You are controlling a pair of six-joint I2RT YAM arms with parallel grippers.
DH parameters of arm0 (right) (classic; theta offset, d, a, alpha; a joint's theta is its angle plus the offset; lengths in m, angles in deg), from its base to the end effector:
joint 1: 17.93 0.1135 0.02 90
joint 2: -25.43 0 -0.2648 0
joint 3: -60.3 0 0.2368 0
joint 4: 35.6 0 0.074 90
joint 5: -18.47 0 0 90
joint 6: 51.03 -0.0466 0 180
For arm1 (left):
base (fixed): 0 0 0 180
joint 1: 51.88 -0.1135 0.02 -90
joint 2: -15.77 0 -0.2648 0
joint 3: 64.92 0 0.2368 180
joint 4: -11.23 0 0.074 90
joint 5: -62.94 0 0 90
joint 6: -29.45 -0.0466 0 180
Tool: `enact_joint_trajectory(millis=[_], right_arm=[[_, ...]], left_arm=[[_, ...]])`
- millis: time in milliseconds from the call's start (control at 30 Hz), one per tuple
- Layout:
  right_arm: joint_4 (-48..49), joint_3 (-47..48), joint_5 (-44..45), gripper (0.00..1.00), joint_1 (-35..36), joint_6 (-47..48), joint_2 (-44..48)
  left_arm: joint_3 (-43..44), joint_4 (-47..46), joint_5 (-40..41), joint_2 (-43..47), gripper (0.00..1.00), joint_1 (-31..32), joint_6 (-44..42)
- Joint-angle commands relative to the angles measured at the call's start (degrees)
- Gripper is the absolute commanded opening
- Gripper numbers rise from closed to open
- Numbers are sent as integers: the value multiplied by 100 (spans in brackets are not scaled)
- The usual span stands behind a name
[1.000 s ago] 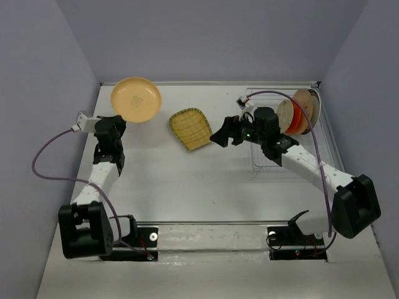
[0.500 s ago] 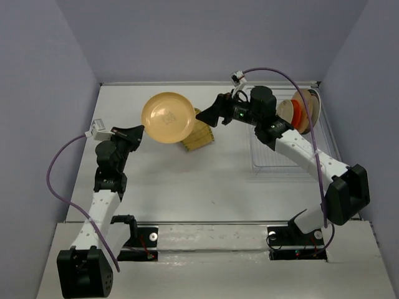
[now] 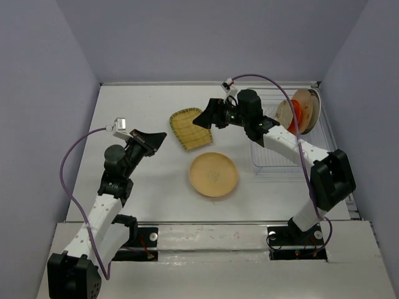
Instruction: Load the plates into the dish rack
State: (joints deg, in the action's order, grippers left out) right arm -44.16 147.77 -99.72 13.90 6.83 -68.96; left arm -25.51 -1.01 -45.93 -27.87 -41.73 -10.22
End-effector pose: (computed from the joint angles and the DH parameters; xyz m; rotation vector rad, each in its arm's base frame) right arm 0.3165 0.2224 0.3183 -0.3685 1.9580 1.2053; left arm 0.1760 -0.0468 0.2952 -0.2470 1.5142 -1.0895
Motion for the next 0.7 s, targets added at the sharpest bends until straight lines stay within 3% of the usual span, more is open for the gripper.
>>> enact_joint_trajectory(millis=[0,167,233,267,300,333,400,467,667], right_arm=[[75,-98,304,94,-2,190,421],[-513,-467,620,93,-2,681,720],[-907,-643,848,92,-2,901,755],[-945,-757,963,92,-2,955,790],[-954,-958,1034,90,-2,990,860],[-962,-1038,1078,88,-2,1025,904],[-962,-1127,1227,86,-2,1043,1036],[-962,-1118,1402,84,-2,1061,1133],[-1068,-1197,1789,79,-2,1157,1686]], left_arm=[[58,-279,-161,75,6,127,-207],[-74,106,-46,-39,6,312,-338],[-56,675,24,-197,6,364,-732],[-100,749,33,-224,9,399,-804],[-152,767,7,-250,26,487,-866],[-196,793,33,-311,33,662,-901],[-14,1116,547,-784,48,1609,-1164],[102,1241,1059,-1058,52,2626,-1323],[242,1285,2247,-2174,65,3677,-1525]])
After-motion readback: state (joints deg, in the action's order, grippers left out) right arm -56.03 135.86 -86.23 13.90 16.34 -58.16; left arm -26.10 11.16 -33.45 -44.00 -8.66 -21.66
